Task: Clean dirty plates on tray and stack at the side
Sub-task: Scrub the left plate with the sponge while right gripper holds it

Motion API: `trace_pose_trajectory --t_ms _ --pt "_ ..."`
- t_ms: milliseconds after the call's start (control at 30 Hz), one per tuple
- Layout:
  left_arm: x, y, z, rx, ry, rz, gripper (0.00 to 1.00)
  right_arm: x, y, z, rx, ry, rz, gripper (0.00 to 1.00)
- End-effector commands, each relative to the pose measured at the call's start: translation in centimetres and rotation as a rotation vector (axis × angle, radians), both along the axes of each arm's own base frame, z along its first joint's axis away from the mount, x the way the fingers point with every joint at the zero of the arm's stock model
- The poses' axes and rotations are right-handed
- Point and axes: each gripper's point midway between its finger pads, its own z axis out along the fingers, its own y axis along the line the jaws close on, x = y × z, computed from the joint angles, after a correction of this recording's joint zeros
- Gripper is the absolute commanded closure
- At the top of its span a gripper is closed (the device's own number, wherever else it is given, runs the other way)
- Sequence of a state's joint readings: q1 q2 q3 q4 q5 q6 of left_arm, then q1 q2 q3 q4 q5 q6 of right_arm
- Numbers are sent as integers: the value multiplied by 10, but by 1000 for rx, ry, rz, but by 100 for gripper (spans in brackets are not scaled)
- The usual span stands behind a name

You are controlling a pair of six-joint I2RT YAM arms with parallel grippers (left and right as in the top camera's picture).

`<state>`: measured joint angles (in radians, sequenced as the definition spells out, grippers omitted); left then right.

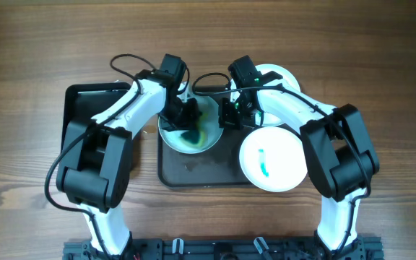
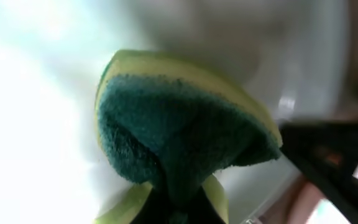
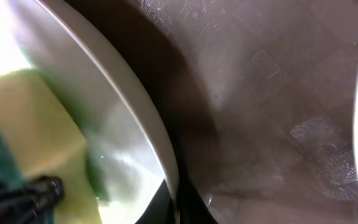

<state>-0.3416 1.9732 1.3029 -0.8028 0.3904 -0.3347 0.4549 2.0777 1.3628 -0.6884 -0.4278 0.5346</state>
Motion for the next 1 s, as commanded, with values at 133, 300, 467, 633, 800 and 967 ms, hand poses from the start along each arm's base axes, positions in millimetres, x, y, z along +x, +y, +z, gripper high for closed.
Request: trace_pose_trajectory --t_ms 133,300,467,633,800,967 --pt "54 10 -8 105 -211 111 96 -9 -8 -18 -53 36 1 96" --pt "46 117 -8 683 -253 378 96 -8 -8 -18 -52 34 0 96" --pt "-6 65 -21 396 5 95 96 -7 -8 -18 -51 31 0 96" --pt "-30 -23 7 -166 73 -169 96 -7 -8 -18 -51 32 -1 96" --pt "4 -31 7 -178 -84 -175 96 -8 -8 -18 -52 33 -2 96" --pt "54 22 -11 185 -253 16 96 -7 -9 -18 -53 32 -3 96"
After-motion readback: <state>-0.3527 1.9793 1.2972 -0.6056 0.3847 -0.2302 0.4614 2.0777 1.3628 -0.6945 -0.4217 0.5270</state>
